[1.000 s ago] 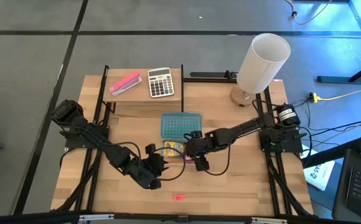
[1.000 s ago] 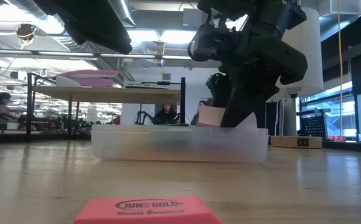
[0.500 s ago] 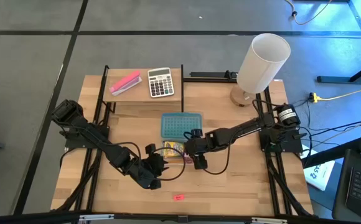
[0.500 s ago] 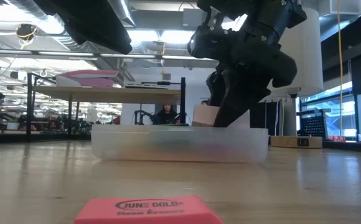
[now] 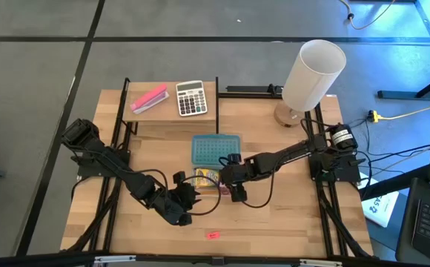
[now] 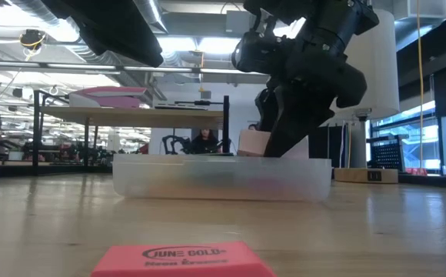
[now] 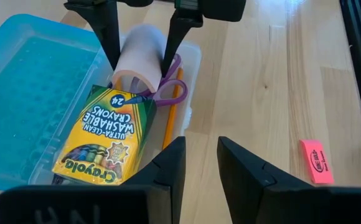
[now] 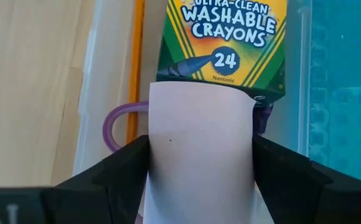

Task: Pack school essentials
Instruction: Put the pink sticky notes into the blue supply box

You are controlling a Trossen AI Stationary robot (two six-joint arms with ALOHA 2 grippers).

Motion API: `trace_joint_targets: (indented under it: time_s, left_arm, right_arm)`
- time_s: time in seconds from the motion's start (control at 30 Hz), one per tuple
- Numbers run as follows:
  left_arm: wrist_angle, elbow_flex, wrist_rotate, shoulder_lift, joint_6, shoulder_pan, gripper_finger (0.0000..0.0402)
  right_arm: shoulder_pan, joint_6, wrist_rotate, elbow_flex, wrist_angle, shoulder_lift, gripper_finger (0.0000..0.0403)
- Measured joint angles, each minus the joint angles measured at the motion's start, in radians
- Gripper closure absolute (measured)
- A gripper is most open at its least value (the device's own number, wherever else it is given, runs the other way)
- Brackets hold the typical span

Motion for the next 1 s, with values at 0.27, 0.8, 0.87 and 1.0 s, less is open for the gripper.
trace_joint_targets:
  time_s: [0.27, 0.8, 0.87, 1.0]
  left_arm:
    - [0.0, 0.0, 0.0, 0.0, 0.0, 0.0, 0.0316]
    - [0.0, 0.0, 0.0, 0.0, 0.0, 0.0, 0.0316]
    - [0.0, 0.0, 0.0, 0.0, 0.0, 0.0, 0.0316]
    - [0.0, 0.0, 0.0, 0.0, 0.0, 0.0, 0.0316]
  right_arm:
    - [0.0, -0.001, 0.0, 0.0, 0.001, 0.0, 0.0076]
    - [0.0, 0.0, -0.036, 0.0, -0.012, 0.0, 0.0028]
    - [0.0, -0.002, -0.06, 0.0, -0.015, 0.0, 0.0028]
    - [-0.005, 0.028, -0.033, 0.0, -0.034, 0.0, 0.0028]
